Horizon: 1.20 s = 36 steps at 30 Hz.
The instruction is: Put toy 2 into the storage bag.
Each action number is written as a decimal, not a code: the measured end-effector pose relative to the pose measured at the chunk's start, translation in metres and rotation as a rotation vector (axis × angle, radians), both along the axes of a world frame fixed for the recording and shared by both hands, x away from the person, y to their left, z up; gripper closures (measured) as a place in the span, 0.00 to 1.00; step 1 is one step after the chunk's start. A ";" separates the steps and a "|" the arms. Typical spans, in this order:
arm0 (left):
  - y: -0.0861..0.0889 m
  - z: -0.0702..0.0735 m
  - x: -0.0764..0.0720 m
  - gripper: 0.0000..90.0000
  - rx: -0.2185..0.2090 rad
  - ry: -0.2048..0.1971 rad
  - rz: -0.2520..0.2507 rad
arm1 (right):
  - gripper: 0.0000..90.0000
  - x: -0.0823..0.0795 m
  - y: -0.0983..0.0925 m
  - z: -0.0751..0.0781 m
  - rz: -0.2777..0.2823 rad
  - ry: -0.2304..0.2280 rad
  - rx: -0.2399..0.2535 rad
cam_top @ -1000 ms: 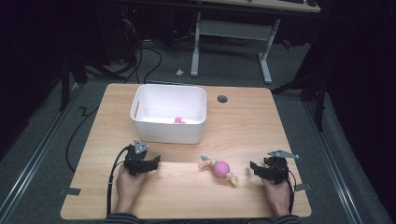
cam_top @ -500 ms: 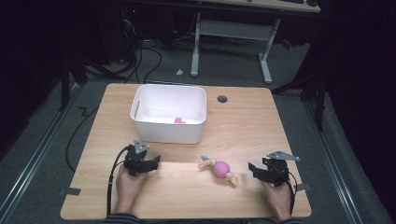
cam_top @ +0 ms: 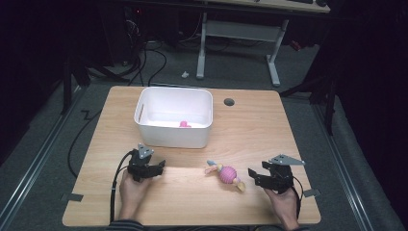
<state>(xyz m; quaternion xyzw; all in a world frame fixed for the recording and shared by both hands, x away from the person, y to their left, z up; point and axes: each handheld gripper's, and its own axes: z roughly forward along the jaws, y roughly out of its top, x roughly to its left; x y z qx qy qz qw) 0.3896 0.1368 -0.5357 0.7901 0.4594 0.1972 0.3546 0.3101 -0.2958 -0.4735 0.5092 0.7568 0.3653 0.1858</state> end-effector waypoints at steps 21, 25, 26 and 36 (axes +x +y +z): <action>0.000 0.000 0.000 0.31 0.001 0.000 -0.001 | 0.35 0.011 0.057 0.007 0.226 0.075 -0.054; 0.000 0.000 0.000 0.31 0.001 0.000 0.000 | 0.33 0.014 0.062 0.005 0.240 0.094 -0.061; 0.000 0.000 0.000 0.31 0.001 0.000 0.000 | 0.33 0.015 0.063 0.005 0.246 0.092 -0.063; 0.000 0.000 0.000 0.31 0.001 0.000 -0.001 | 0.32 0.022 0.069 -0.003 0.254 0.133 -0.074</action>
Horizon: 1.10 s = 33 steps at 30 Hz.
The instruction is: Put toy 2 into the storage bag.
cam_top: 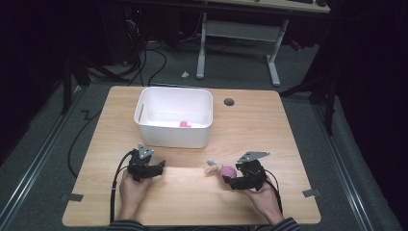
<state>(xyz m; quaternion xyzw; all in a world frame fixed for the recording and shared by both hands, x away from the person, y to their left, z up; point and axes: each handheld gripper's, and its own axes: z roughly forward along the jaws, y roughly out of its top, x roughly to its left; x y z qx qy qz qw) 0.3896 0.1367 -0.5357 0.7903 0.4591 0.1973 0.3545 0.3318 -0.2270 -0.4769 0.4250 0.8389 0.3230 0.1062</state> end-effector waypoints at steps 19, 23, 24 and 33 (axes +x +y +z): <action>0.000 0.000 0.000 0.30 0.000 0.000 0.000 | 0.34 0.012 0.000 -0.014 -0.019 0.068 -0.069; 0.000 0.000 0.000 0.30 0.000 0.000 0.000 | 0.36 0.013 -0.001 -0.016 -0.021 0.071 -0.078; 0.000 0.000 0.000 0.30 0.000 0.000 0.000 | 0.37 0.013 -0.002 -0.016 -0.020 0.072 -0.075; 0.000 0.000 0.000 0.30 0.000 0.000 0.000 | 0.38 0.014 -0.003 -0.015 -0.015 0.061 -0.067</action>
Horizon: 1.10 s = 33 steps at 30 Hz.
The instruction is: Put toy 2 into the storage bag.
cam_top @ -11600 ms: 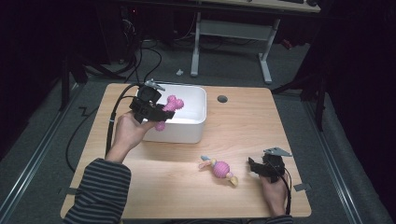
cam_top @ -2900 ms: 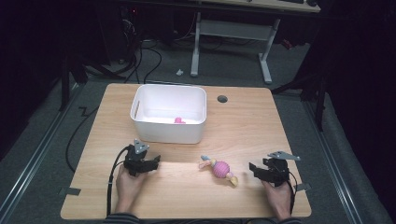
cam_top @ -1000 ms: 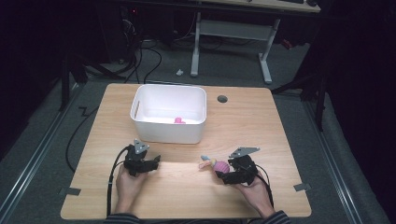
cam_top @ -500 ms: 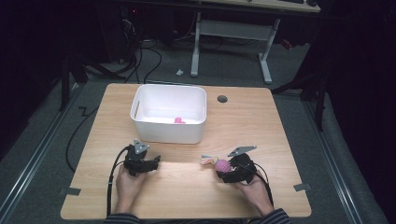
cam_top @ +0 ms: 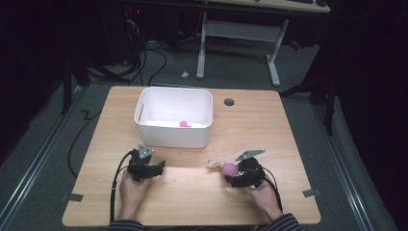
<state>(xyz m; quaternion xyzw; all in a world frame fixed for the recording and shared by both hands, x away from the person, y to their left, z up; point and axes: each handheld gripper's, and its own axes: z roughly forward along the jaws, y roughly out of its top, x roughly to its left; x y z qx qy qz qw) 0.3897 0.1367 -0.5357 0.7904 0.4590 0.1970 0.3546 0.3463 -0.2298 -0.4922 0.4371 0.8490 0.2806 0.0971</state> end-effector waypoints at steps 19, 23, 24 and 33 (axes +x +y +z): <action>0.000 0.000 0.000 0.30 0.000 0.000 0.000 | 0.39 0.009 -0.010 0.042 0.061 -0.005 0.061; 0.000 0.000 0.000 0.30 0.000 0.000 0.000 | 0.39 0.010 -0.012 0.058 0.075 -0.028 0.073; 0.000 0.000 0.000 0.30 0.000 0.000 0.000 | 0.39 0.011 -0.013 0.062 0.077 -0.032 0.079; 0.000 0.000 0.000 0.30 0.000 0.000 0.000 | 0.39 0.021 -0.016 0.085 0.101 -0.041 0.095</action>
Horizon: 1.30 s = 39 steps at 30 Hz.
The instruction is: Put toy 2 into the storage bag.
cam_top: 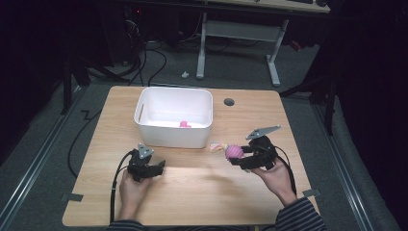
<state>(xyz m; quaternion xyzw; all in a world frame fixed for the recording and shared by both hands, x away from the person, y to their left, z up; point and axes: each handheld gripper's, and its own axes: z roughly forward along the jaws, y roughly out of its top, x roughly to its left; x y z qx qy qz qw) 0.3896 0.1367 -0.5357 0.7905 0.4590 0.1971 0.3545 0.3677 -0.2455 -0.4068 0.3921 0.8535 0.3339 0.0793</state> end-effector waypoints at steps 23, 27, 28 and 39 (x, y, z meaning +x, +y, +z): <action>0.000 0.000 0.000 0.30 0.001 0.000 -0.001 | 0.39 0.021 0.014 0.060 0.074 -0.069 0.044; 0.000 0.000 0.000 0.30 0.001 0.000 -0.001 | 0.39 0.026 0.017 0.069 0.083 -0.078 0.059; 0.000 0.000 0.000 0.30 0.000 0.000 -0.001 | 0.39 0.027 0.018 0.071 0.086 -0.079 0.058; 0.000 0.000 0.000 0.30 0.000 0.000 -0.001 | 0.39 0.044 0.032 0.087 0.108 -0.091 0.047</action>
